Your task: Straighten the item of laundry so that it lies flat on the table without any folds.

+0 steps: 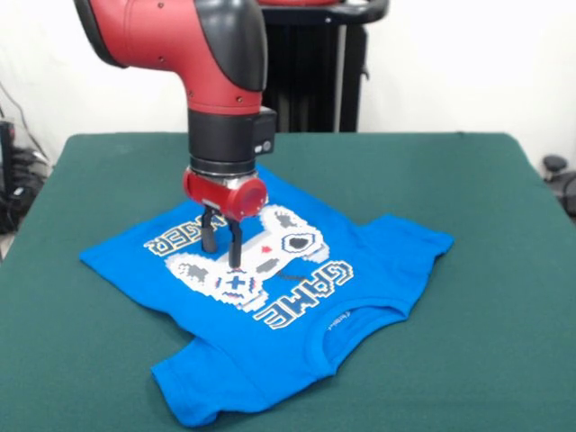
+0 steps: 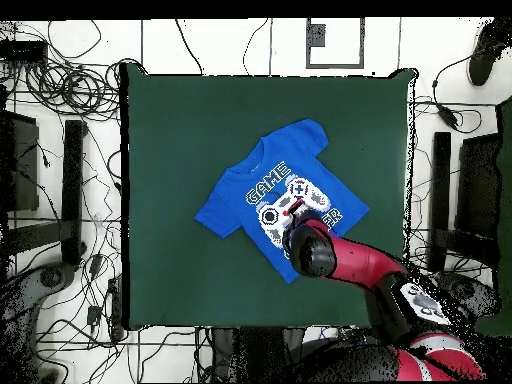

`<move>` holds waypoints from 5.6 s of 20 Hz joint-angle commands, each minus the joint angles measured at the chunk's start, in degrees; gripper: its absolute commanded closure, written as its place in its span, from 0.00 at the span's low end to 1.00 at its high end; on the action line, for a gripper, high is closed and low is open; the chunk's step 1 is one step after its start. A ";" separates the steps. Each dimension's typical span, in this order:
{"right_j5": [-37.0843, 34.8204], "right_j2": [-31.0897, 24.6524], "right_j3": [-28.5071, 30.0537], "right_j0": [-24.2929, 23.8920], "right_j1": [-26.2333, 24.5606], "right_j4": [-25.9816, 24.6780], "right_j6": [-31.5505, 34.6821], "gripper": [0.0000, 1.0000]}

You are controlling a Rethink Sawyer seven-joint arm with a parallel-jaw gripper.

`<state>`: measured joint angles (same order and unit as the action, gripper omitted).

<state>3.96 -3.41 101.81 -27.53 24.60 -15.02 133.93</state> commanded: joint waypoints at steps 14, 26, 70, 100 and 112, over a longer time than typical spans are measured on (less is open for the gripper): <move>7.70 -3.72 5.74 -4.17 -10.59 -5.80 5.58 0.00; 6.44 -4.62 7.97 -5.93 -8.59 -6.62 5.03 0.00; 14.72 -0.64 12.67 -7.59 -11.91 -9.73 5.15 0.00; 12.30 -1.49 18.65 -9.31 -7.35 -8.98 4.52 0.00; 8.31 -1.57 23.61 -10.44 -0.89 -10.19 4.34 0.00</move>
<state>23.81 -3.74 119.90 -38.30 24.76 -25.23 133.93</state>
